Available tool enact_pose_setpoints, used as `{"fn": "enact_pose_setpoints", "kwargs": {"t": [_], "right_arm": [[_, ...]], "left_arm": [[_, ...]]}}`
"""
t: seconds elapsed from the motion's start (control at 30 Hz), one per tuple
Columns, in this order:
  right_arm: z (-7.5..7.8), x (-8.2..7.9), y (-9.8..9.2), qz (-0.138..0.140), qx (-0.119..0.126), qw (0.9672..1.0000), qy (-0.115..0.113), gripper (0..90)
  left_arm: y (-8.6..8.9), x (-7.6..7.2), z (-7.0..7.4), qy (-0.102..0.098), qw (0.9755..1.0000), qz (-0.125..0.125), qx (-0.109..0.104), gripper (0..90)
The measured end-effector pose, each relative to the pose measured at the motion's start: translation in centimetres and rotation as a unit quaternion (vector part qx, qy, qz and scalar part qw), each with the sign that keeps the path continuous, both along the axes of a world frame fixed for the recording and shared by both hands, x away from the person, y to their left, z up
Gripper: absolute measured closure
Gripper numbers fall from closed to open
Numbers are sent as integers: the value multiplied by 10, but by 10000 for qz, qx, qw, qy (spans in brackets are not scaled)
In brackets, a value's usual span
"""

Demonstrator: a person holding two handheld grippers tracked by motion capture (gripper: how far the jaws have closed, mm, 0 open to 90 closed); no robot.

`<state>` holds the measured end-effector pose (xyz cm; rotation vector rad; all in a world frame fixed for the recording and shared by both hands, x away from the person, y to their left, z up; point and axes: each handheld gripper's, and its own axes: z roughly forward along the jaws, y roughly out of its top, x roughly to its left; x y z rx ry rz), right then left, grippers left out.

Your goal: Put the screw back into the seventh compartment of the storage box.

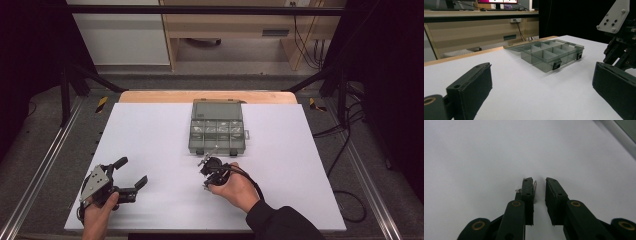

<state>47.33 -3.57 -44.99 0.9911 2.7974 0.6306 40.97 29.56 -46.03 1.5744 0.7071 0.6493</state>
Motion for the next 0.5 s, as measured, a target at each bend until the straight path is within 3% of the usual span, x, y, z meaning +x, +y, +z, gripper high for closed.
{"fn": "enact_pose_setpoints", "kwargs": {"t": [0.5], "right_arm": [[-3, 2, 0, 64, -47, 10000, 29, 876]], "left_arm": [[-1, 0, 0, 4, 10000, -6, -11, 24]]}}
